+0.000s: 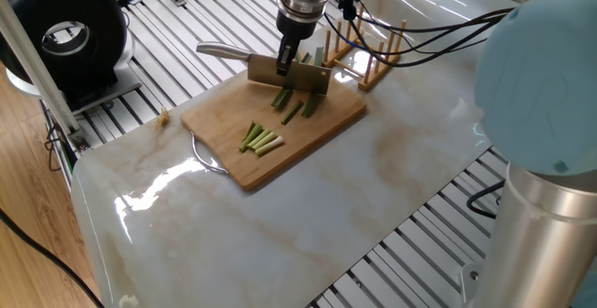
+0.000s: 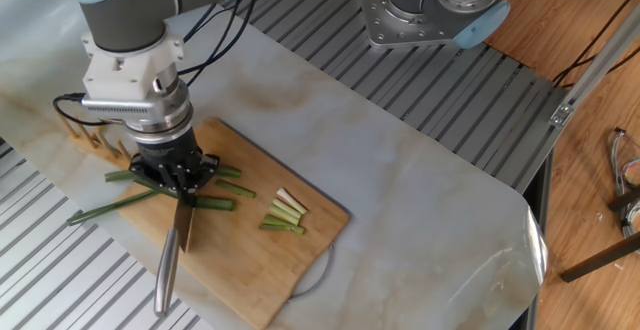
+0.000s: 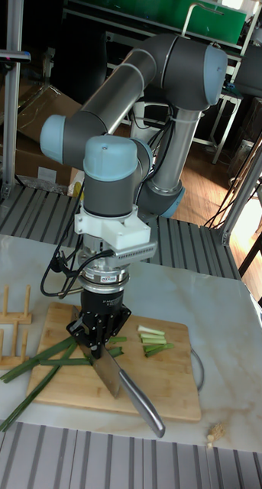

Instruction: Chop the green garlic

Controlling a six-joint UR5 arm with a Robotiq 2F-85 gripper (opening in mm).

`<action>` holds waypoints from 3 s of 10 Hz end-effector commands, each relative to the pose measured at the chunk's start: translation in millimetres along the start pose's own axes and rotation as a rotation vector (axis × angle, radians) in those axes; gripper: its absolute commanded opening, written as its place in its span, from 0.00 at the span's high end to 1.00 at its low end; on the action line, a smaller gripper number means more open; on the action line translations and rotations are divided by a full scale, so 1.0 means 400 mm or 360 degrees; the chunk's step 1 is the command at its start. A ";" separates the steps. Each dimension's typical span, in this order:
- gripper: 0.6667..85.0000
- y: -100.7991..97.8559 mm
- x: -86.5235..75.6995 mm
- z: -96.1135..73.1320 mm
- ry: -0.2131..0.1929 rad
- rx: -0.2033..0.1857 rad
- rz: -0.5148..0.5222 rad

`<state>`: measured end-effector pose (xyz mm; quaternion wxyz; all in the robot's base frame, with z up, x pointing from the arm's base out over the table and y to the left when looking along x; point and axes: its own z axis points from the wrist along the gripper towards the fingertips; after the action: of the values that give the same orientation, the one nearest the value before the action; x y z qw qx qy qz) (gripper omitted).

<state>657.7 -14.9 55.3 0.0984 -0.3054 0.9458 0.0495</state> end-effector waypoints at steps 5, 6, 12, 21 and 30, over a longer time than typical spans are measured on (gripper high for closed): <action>0.99 0.007 0.017 -0.013 0.0076 -0.0059 0.0069; 0.99 0.011 0.017 -0.011 0.0099 -0.0060 0.0088; 0.99 0.011 0.062 -0.023 0.0222 -0.0029 0.0131; 0.99 0.001 0.105 -0.030 0.0271 -0.0034 0.0145; 0.99 -0.004 0.059 -0.006 0.0092 -0.0008 0.0146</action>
<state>624.7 -41.1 51.4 0.0312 -0.2666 0.9627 0.0347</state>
